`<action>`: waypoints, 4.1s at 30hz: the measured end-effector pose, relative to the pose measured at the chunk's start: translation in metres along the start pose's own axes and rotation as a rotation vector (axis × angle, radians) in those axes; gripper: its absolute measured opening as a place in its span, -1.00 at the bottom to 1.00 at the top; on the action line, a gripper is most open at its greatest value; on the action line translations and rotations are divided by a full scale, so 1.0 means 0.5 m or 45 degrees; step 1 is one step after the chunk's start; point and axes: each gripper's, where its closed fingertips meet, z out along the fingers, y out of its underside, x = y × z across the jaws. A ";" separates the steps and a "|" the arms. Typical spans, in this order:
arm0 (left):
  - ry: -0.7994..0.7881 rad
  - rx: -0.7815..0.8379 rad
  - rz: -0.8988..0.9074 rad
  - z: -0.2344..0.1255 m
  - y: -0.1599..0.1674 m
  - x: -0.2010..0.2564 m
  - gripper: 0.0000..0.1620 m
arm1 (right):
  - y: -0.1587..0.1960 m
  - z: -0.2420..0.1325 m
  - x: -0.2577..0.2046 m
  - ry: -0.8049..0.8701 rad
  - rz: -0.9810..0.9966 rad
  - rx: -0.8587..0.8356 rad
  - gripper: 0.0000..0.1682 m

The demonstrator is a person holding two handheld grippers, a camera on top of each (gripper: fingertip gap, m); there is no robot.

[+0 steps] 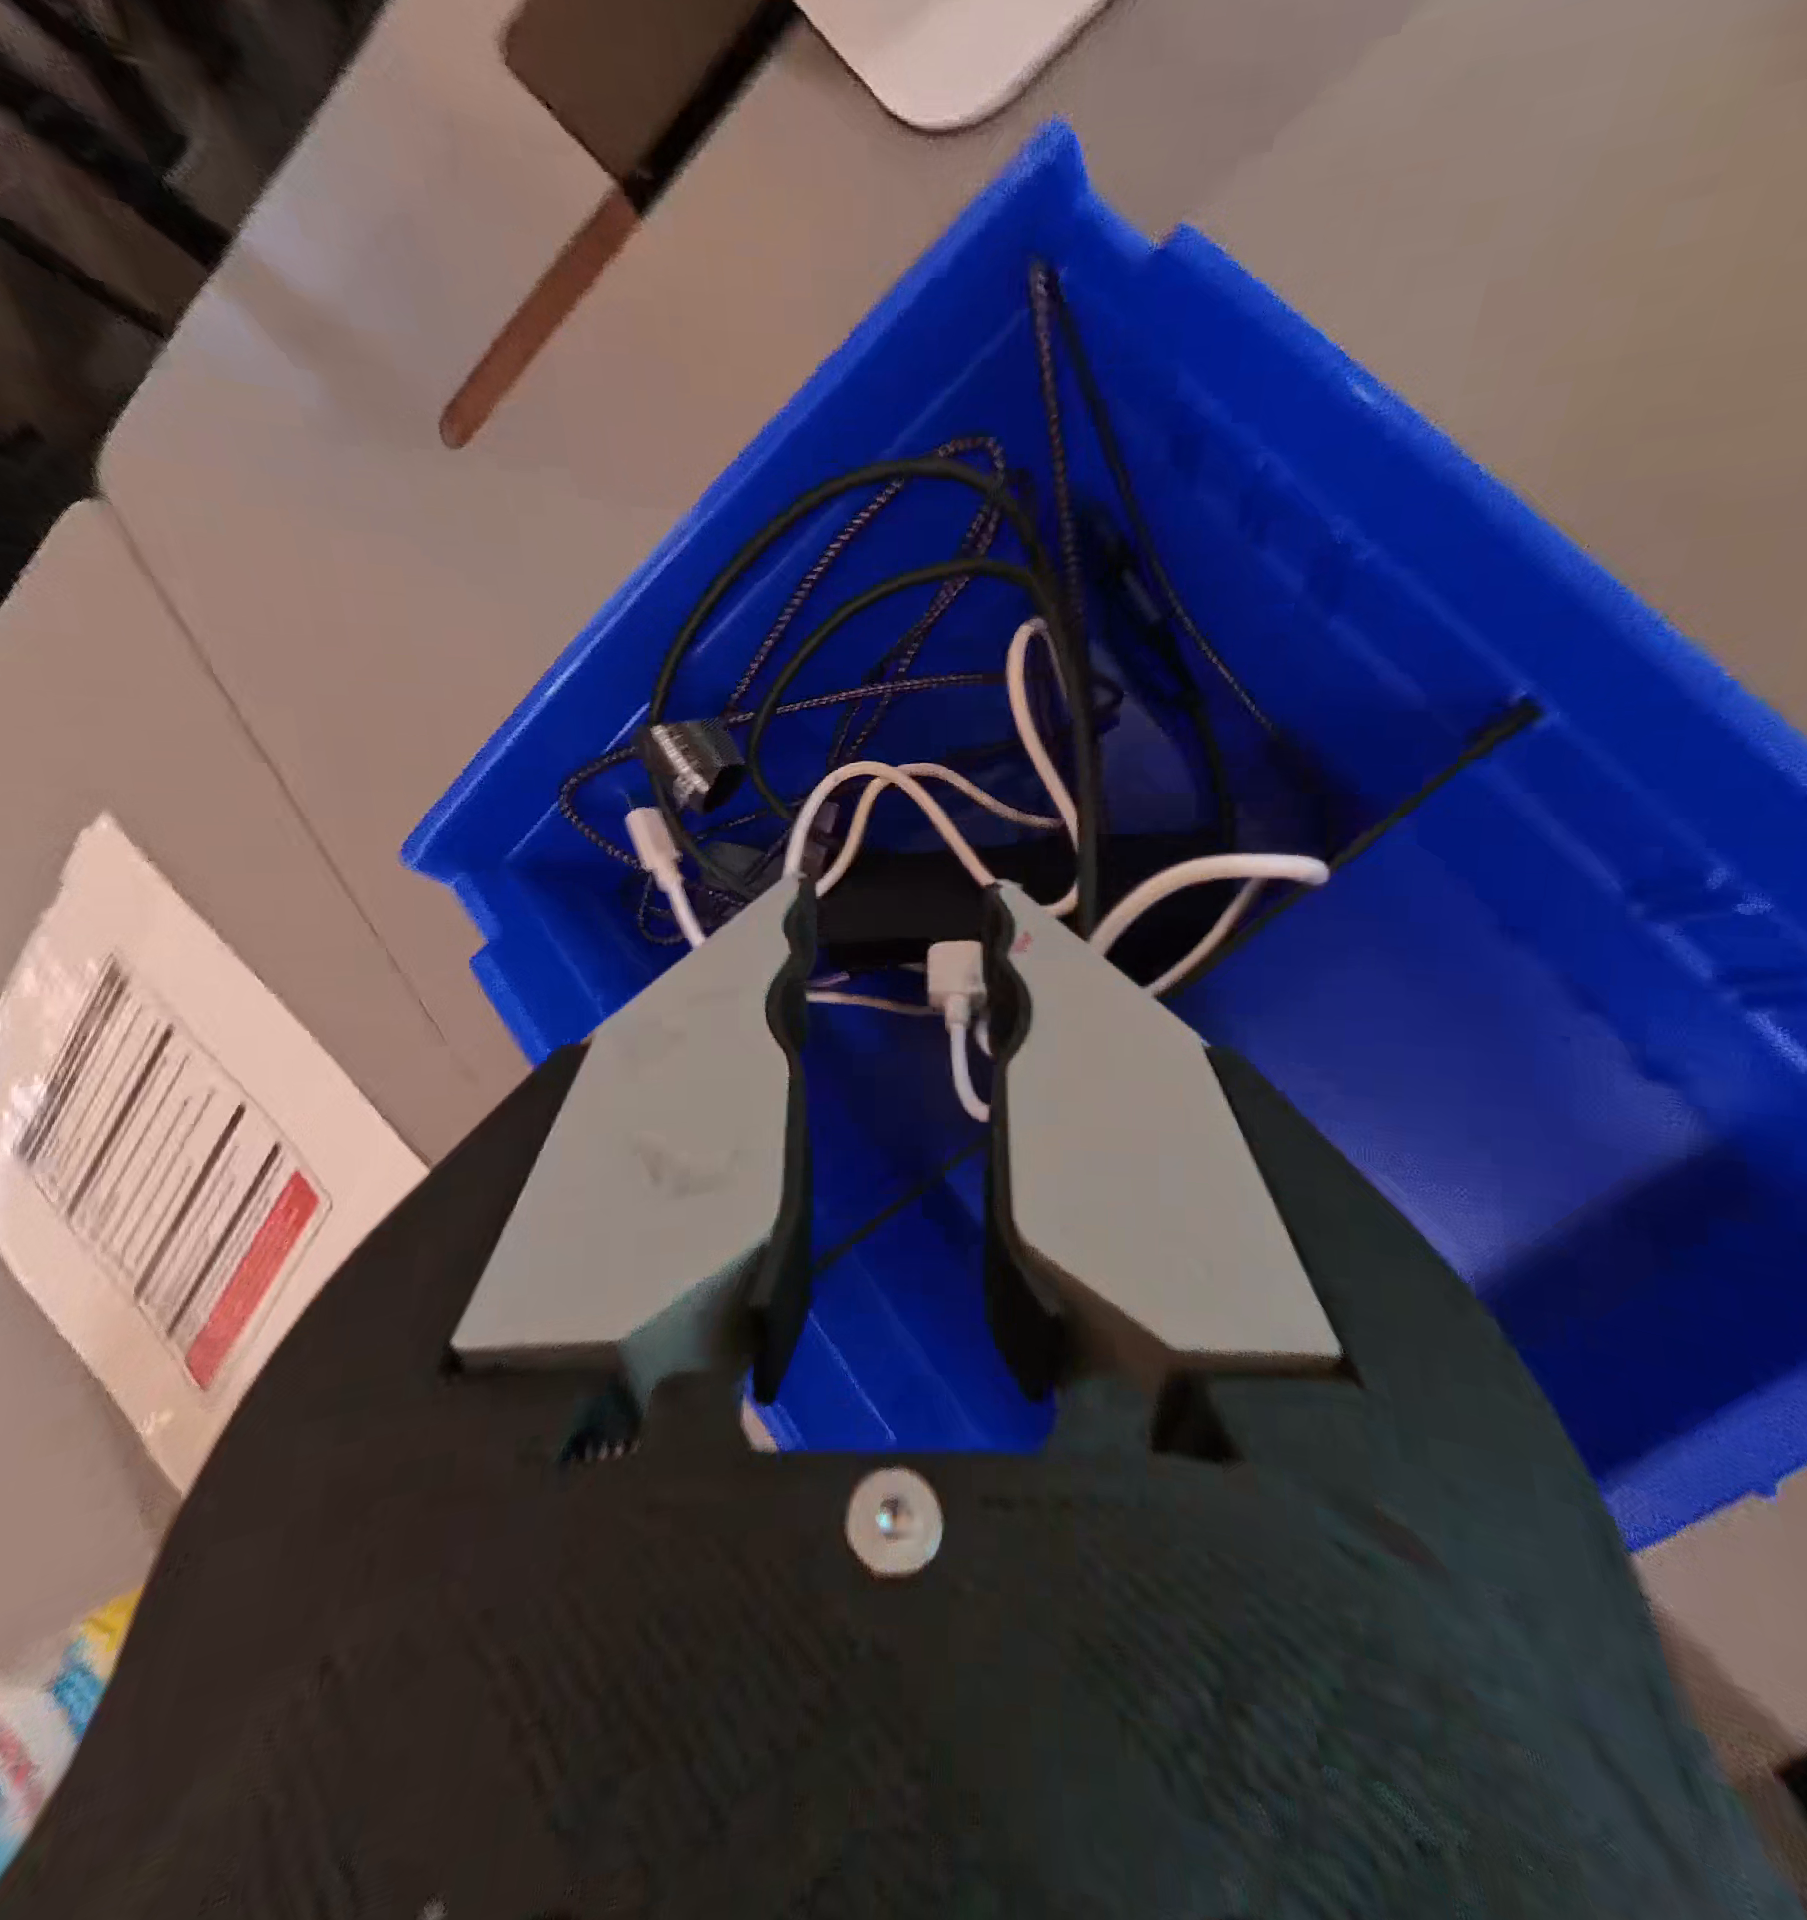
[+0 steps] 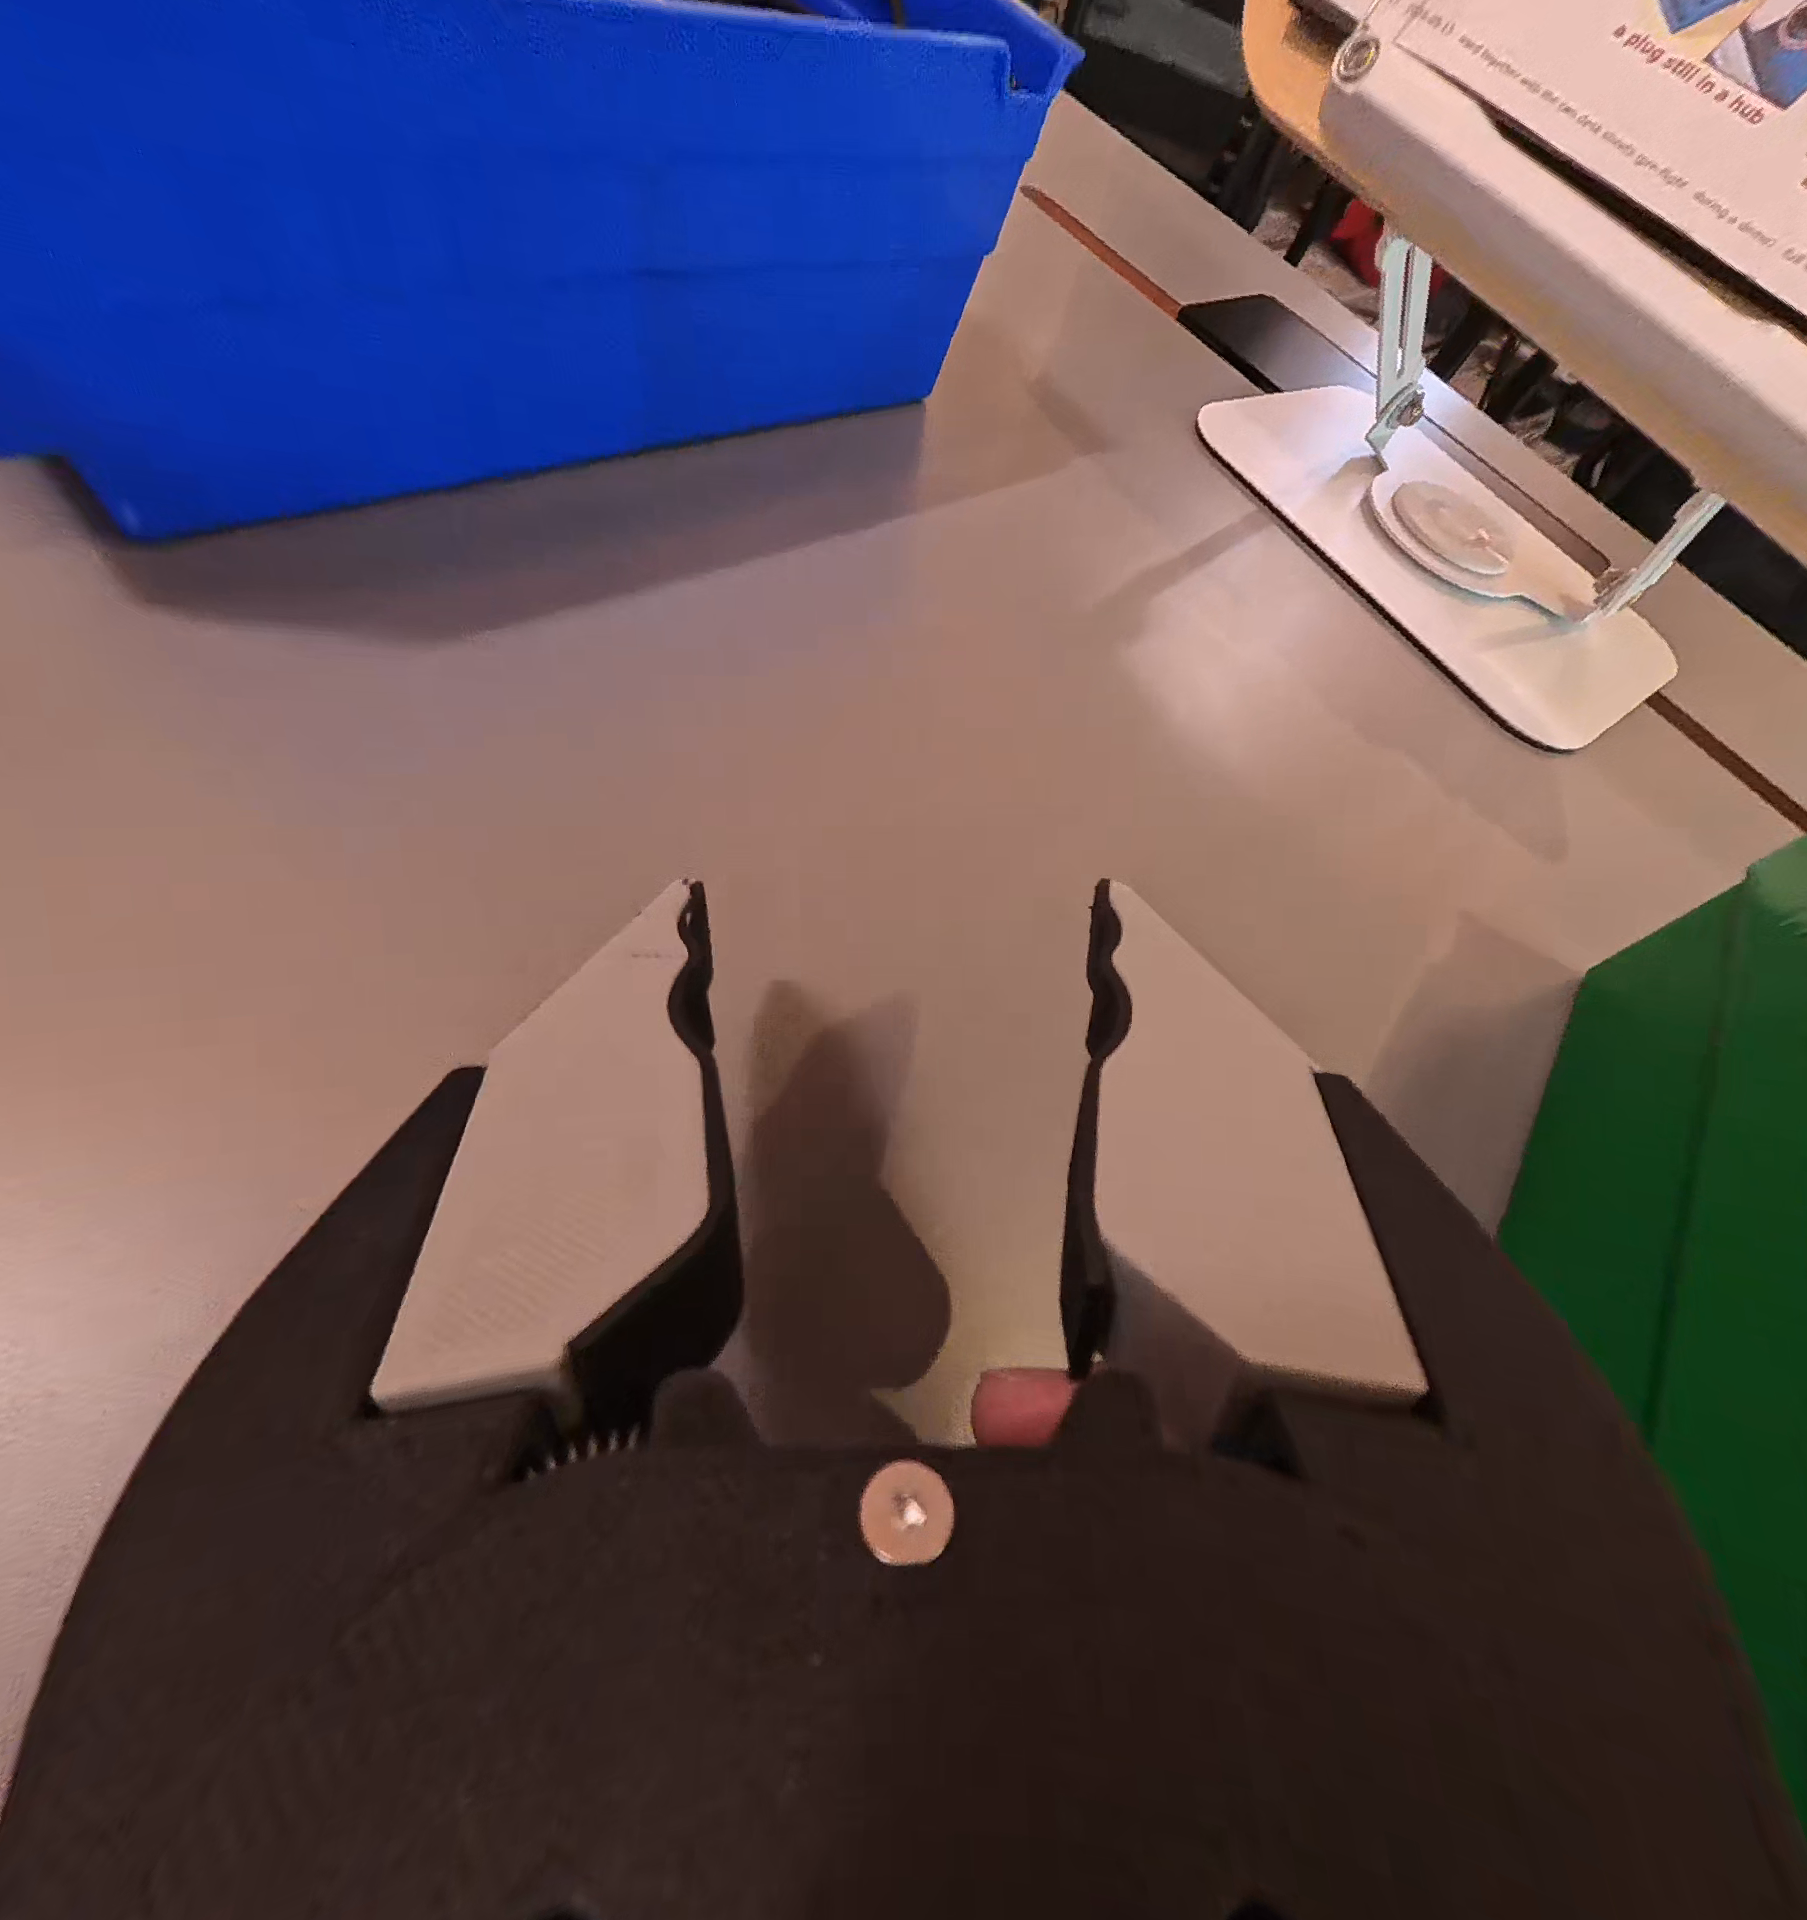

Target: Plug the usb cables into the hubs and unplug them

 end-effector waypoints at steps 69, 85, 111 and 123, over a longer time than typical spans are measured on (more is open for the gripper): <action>-0.541 0.779 -0.154 -0.403 -0.282 -0.136 -1.00 | -0.030 -0.037 0.002 0.020 0.035 0.195 -0.25; -0.546 0.965 -0.077 -0.433 -0.298 -0.042 -1.00 | -0.038 -0.037 0.011 0.031 0.056 0.229 -0.24; -0.221 1.338 0.219 -0.609 -0.535 0.271 -1.00 | -0.064 -0.062 0.016 0.041 0.059 0.374 -0.19; 0.054 1.148 0.332 -0.423 -0.490 0.419 -1.00 | -0.128 -0.135 0.039 -0.061 0.199 0.641 -0.14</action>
